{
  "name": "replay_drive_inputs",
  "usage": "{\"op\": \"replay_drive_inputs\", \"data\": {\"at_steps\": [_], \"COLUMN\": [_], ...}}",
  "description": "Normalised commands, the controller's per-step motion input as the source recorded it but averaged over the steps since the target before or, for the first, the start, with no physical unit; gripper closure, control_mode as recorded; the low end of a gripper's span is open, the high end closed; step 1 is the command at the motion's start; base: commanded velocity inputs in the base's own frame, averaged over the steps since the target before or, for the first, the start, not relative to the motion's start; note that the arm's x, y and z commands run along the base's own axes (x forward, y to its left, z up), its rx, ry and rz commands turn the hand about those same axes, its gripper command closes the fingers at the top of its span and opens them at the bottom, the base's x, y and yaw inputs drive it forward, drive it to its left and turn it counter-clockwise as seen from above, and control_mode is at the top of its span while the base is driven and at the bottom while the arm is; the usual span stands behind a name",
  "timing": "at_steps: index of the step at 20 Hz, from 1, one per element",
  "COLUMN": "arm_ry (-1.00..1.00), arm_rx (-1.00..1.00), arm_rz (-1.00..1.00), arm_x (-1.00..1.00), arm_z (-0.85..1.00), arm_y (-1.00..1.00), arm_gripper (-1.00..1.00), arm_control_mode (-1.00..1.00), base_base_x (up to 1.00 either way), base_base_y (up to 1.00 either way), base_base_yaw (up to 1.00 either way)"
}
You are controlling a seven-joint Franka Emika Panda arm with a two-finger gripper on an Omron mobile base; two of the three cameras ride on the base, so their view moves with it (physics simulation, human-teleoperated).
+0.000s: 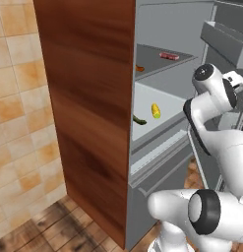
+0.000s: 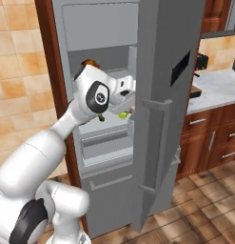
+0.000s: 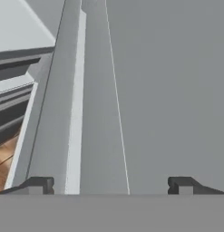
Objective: Gather the corn and squash from the fridge and place them on a tray on the dining counter. Then gather the chicken drumstick and steak from the fridge and place them on the other tray.
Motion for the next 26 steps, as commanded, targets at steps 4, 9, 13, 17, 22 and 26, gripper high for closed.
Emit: {"op": "replay_drive_inputs", "data": {"at_steps": [4, 9, 13, 17, 22, 26], "arm_ry": [0.02, 0.00, 0.02, -0.09, -0.14, -0.02], "arm_rx": [0.00, -0.01, 0.00, -0.08, -0.20, -0.15], "arm_rz": [0.03, 0.02, 0.00, 0.00, 0.00, 0.00], "arm_x": [0.20, 0.23, 0.18, -0.25, -0.28, -0.17], "arm_z": [-0.20, -0.02, 0.00, 0.12, 0.07, 0.00], "arm_y": [-1.00, -1.00, -0.99, 0.14, 0.65, 0.86], "arm_gripper": [-1.00, -1.00, -1.00, -1.00, -1.00, -1.00], "arm_control_mode": [-1.00, -1.00, -1.00, -1.00, -1.00, -1.00], "base_base_x": [0.00, 0.00, 0.00, 0.00, 0.00, 0.00], "base_base_y": [0.00, 0.00, 0.00, 0.00, 0.00, 0.00], "base_base_yaw": [0.00, 0.00, 0.00, 0.00, 0.00, 0.00]}}
